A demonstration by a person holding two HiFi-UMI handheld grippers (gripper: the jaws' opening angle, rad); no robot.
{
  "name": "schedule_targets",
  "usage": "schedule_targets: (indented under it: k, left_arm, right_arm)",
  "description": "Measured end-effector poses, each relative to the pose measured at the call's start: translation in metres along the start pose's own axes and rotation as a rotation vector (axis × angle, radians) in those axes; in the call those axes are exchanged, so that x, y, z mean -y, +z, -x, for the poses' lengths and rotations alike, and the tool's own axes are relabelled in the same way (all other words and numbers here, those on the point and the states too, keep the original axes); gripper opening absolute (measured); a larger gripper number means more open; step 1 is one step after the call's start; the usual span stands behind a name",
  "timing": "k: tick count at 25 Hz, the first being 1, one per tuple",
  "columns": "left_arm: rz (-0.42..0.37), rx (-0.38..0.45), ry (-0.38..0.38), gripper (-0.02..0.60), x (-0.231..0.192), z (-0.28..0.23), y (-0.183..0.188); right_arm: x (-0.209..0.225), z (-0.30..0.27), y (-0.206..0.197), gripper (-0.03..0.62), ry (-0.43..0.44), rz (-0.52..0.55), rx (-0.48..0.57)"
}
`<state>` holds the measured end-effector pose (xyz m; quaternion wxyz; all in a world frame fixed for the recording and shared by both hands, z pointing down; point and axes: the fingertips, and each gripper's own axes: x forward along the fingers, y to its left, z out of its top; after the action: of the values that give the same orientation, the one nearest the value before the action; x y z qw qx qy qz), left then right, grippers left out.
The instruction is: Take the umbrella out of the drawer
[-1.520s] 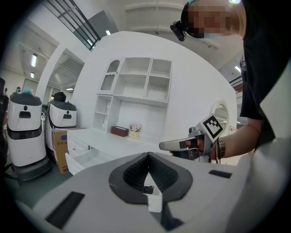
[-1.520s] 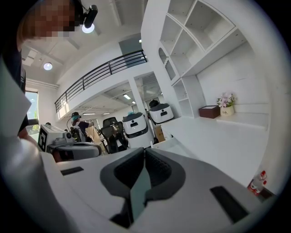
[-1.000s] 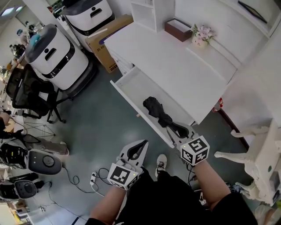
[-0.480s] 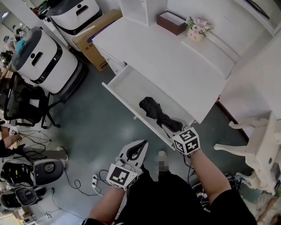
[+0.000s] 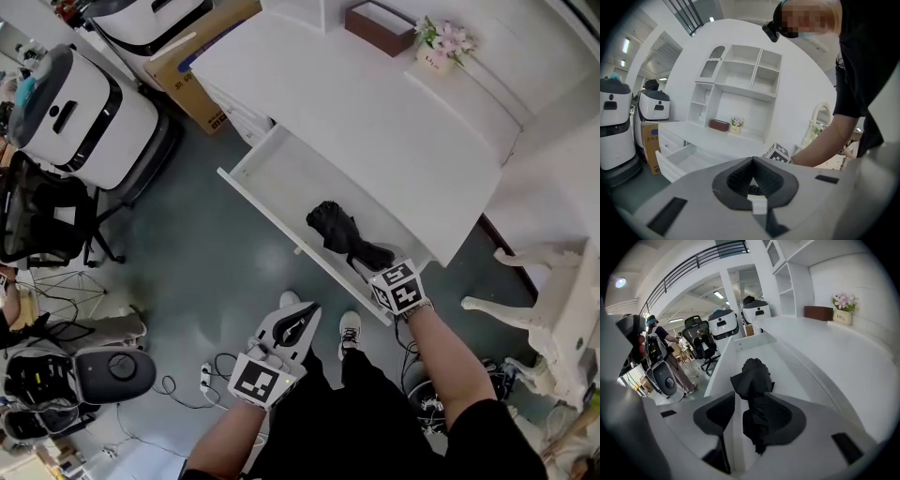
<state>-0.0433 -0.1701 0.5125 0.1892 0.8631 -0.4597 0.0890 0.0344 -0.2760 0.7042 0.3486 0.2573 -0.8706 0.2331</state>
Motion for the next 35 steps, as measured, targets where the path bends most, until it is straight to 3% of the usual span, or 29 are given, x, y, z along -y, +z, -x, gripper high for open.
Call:
schedule_targets:
  k: [11,24,35]
  left_arm:
    - [0.048,-0.032,-0.013,-0.003,-0.024,-0.005,-0.015]
    - [0.086,-0.047,0.0,-0.003,-0.042,-0.008,-0.021]
    - [0.119,-0.059,0.018,-0.003,-0.042,-0.004,-0.031]
  right_arm:
    - [0.014,-0.051,-0.023,0.229,0.003,0.035,-0.143]
    - [0.02,-0.081,-0.036,0.247,0.023,0.125,-0.219]
    - [0.019,-0.095,-0.042,0.267,0.043,0.117,-0.268]
